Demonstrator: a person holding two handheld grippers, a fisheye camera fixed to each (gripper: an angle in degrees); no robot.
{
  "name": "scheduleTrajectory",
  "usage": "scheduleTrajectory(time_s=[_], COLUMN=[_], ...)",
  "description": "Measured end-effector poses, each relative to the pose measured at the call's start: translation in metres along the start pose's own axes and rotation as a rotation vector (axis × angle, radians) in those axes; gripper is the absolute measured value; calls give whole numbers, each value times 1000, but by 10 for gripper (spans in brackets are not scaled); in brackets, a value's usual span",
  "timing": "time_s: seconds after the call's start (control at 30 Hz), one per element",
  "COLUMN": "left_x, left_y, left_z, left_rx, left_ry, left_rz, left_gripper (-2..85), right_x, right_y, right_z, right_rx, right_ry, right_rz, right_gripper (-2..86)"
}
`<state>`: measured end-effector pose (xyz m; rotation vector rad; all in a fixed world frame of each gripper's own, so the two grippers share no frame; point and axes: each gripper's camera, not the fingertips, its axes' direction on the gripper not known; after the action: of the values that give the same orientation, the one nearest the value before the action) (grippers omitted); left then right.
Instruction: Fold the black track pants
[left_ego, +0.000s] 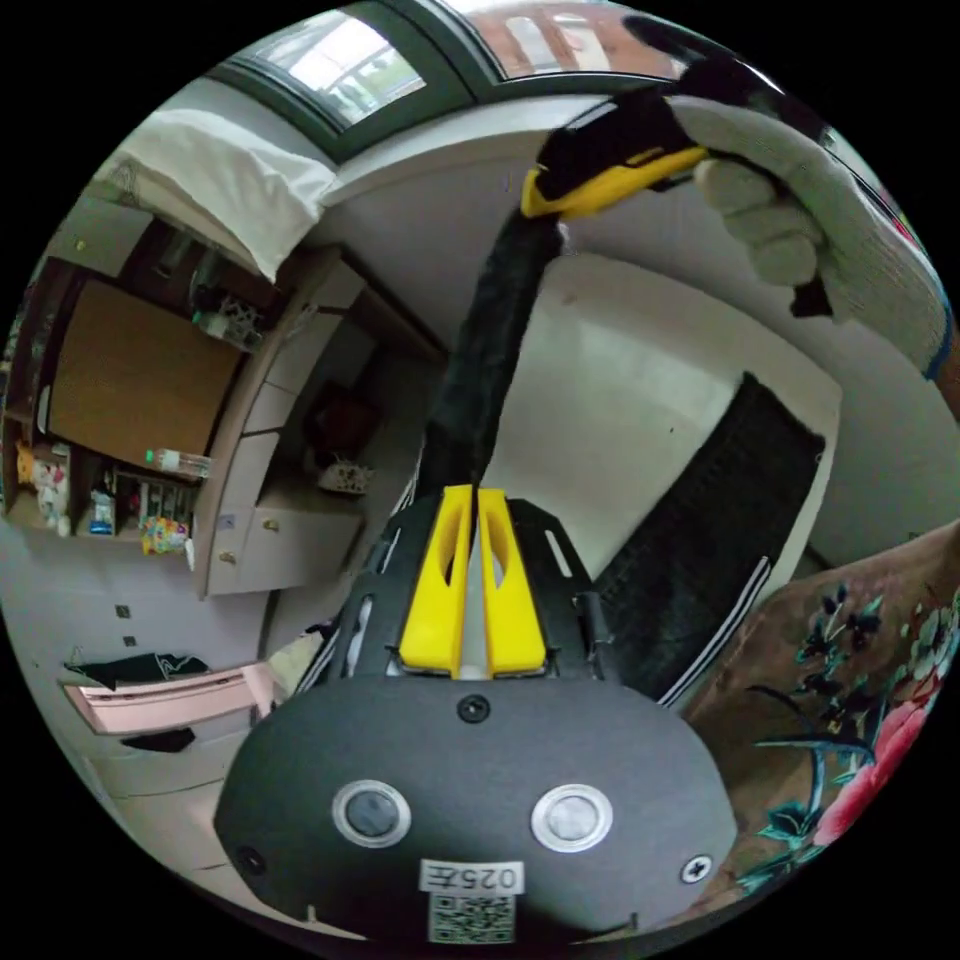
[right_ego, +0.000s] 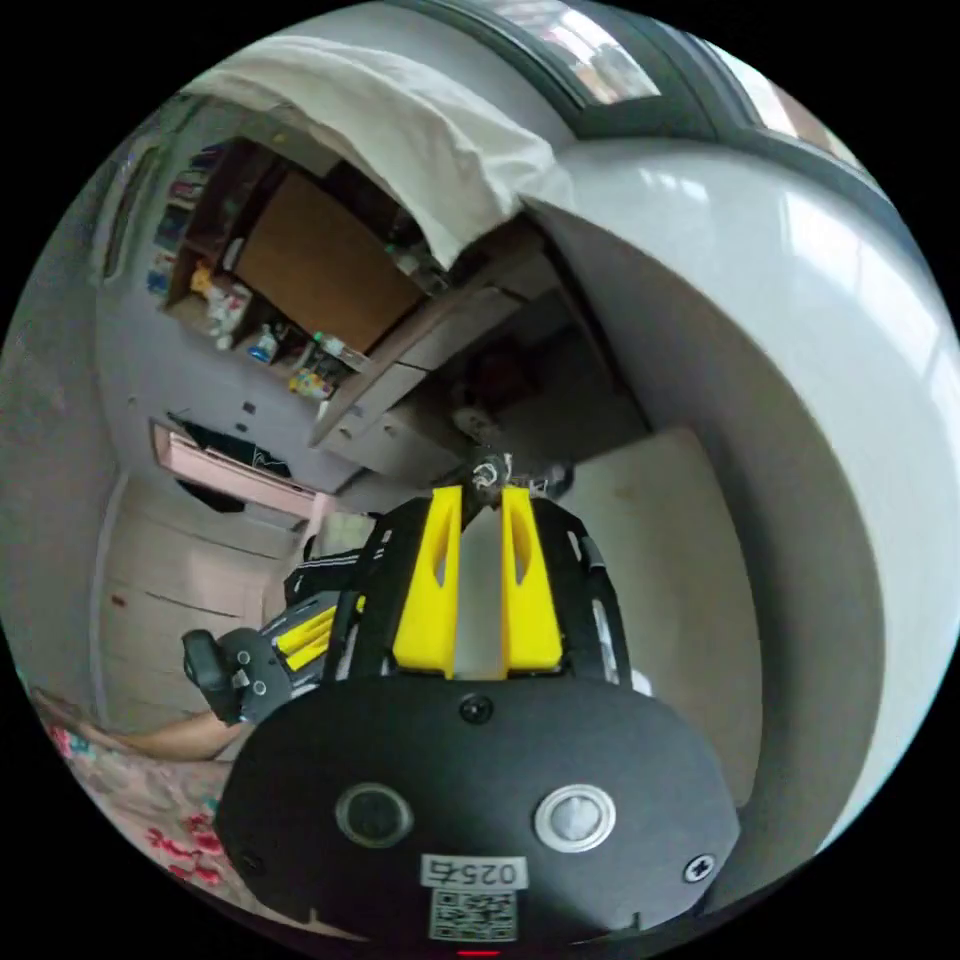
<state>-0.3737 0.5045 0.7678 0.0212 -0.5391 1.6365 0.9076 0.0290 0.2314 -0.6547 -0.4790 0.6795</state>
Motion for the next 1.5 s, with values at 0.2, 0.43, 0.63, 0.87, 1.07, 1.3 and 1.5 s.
scheduleTrajectory(time_s=[0.2,0.43,0.63,0.87,1.07,1.3,1.5], left_x=[-15,15,2,-61,-125,-258,-279], left_y=[-2,-12,-45,-77,-33,193,418], left_z=[-13,-15,-1,-30,-104,-177,-246], left_rx=[-23,-151,-304,-303,-156,-27,148], left_ry=[86,165,293,520,632,681,491], left_rz=[-47,209,64,-200,-380,-1237,-1999], left_gripper=[-10,-9,-9,-4,-8,32,42], right_x=[82,121,103,93,97,94,112], right_y=[62,105,73,34,47,117,200], right_z=[44,70,81,104,109,74,66], right_rx=[-123,23,-64,-149,-109,-94,-53], right_ry=[-338,-457,-144,24,-42,-68,-86], right_rz=[371,693,545,328,290,228,398], right_gripper=[100,43,-6,-8,2,64,94])
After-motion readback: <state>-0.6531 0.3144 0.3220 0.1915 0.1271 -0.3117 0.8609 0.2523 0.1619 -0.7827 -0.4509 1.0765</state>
